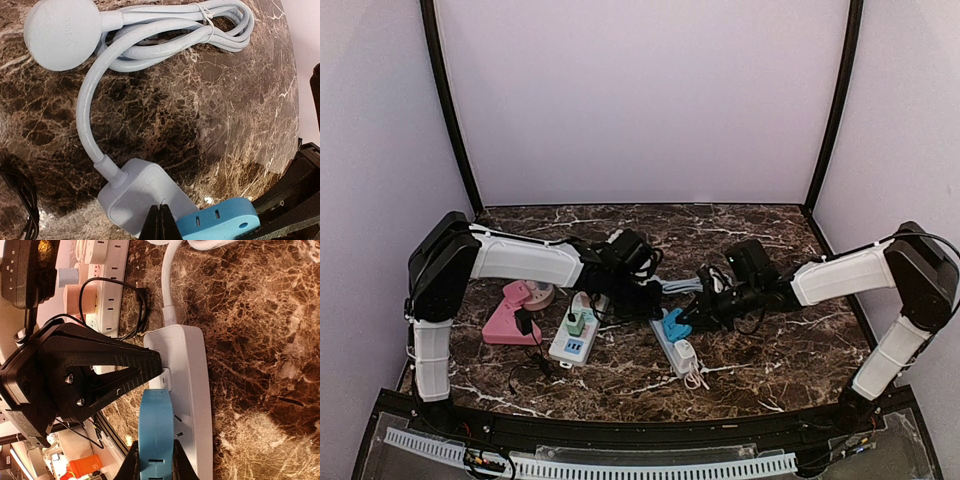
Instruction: Pull the plug off the socket
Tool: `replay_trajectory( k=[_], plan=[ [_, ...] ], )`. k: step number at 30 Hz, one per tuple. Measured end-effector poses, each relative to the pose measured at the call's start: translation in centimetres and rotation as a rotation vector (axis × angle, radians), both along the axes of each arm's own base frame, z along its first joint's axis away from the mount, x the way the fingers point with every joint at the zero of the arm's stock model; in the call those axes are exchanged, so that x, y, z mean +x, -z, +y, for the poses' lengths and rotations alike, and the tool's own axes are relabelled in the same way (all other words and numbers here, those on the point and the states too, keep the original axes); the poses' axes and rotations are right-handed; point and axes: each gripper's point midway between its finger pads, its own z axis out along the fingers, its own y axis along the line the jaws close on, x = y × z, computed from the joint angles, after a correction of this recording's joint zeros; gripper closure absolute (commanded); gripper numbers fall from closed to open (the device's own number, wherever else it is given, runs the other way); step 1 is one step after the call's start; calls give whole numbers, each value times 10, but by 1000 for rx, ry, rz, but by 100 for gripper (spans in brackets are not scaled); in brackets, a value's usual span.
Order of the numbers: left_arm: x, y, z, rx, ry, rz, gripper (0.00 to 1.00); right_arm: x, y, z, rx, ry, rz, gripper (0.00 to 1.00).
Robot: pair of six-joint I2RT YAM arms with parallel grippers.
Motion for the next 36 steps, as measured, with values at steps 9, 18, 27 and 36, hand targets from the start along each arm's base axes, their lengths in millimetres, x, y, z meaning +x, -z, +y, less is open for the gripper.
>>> replay_trajectory(
  k=[9,18,27,36],
  plan=[
    [-5,3,3,13,3,-3,100,0,1,-2,24,25,23,100],
    [-10,3,5,23,13,-1,100,11,-14,-3,23,36,-50,100],
    [-10,0,4,28,20,-2,100,28,-51,-11,2,66,-179,100],
    [-9,-15,2,82,56,3,100,90,-64,-90,-108,278,-265,100]
  ],
)
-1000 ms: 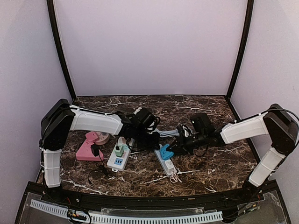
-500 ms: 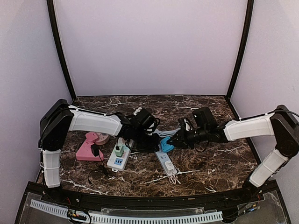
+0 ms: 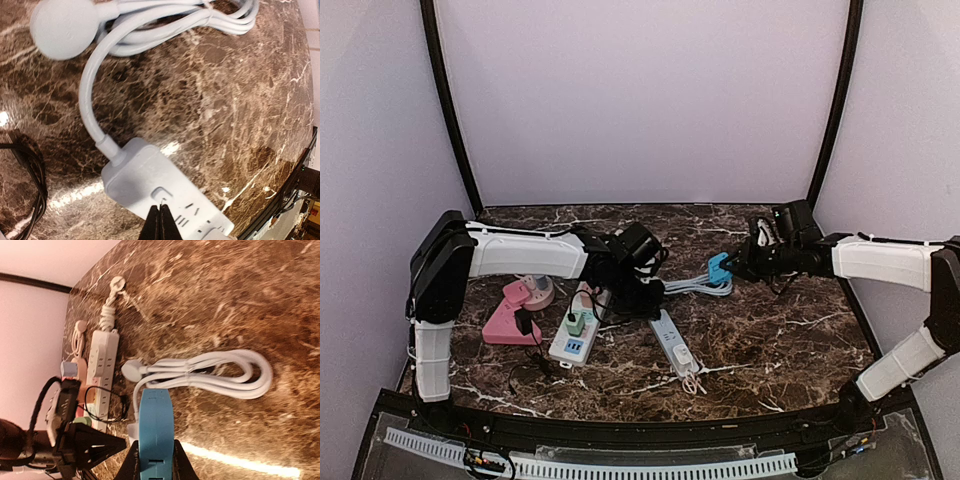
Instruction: Pull the plug off the socket
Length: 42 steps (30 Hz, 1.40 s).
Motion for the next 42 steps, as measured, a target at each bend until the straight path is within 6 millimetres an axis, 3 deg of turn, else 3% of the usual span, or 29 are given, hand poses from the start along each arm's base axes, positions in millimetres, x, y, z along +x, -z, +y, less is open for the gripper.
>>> replay_trajectory(
  k=[4,8,14,19,26,33,38,42],
  plan=[
    [10,-28,-15,-47,22,-47,100,32,2,-44,-15,107,1,100],
    [17,-50,-27,-90,41,-87,100,64,6,-75,14,169,7,100],
    [16,-52,-26,-80,61,-88,100,90,41,-110,65,220,80,100],
    [13,-54,-22,-70,68,-85,100,92,65,-128,99,242,127,100],
    [9,-61,-17,-76,69,-91,100,79,86,-162,113,313,169,100],
    [7,-56,-14,-65,69,-82,100,70,88,-171,70,329,171,81],
    [7,-52,-13,-61,69,-79,100,66,77,-175,31,332,140,58],
    [6,-51,-13,-61,69,-78,100,62,69,-178,0,335,119,52]
  ],
)
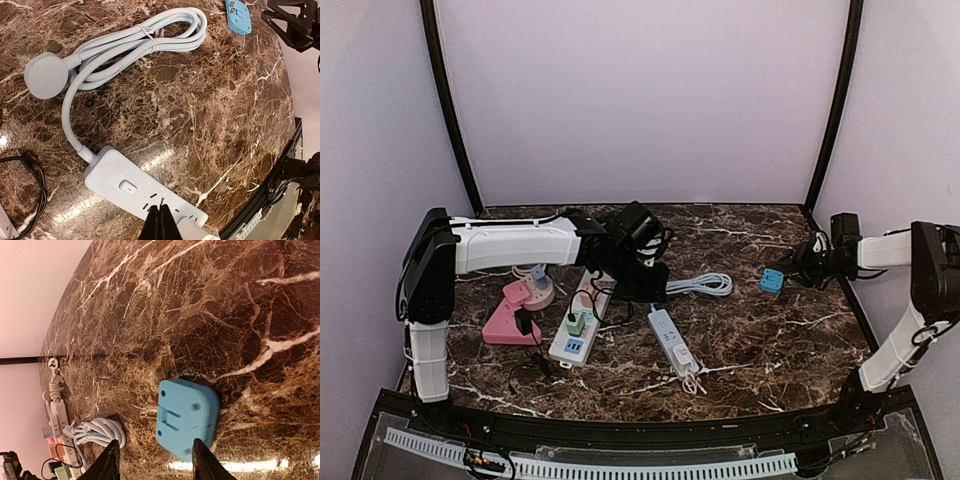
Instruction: Pull the plug off the socket
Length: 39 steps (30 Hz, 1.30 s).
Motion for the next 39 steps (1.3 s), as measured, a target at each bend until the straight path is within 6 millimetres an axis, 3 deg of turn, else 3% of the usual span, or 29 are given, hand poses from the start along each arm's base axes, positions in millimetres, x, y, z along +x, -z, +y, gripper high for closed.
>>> replay_trajectory(
  k=[8,13,19,25,29,35,39],
  plan=[
    [0,3,0,0,0,1,100,-16,-25,6,-92,-31,-47,47],
    [-1,6,2,4,-2,4,100,-42,-51,59,-160,-176,-107,42],
    [-3,18,8,22,-10,21,100,-98,-66,130,-205,-392,-132,38],
    [-6,24,11,22,-13,27,100,-165,-62,188,-264,-595,-90,37],
    [-7,22,13,7,-18,25,100,-198,-62,220,-321,-698,-71,35],
    [-5,22,11,-25,-30,22,100,-219,-53,252,-422,-766,-55,36],
    [-5,21,7,-46,-31,25,100,-224,-31,268,-508,-789,-23,39]
  ],
)
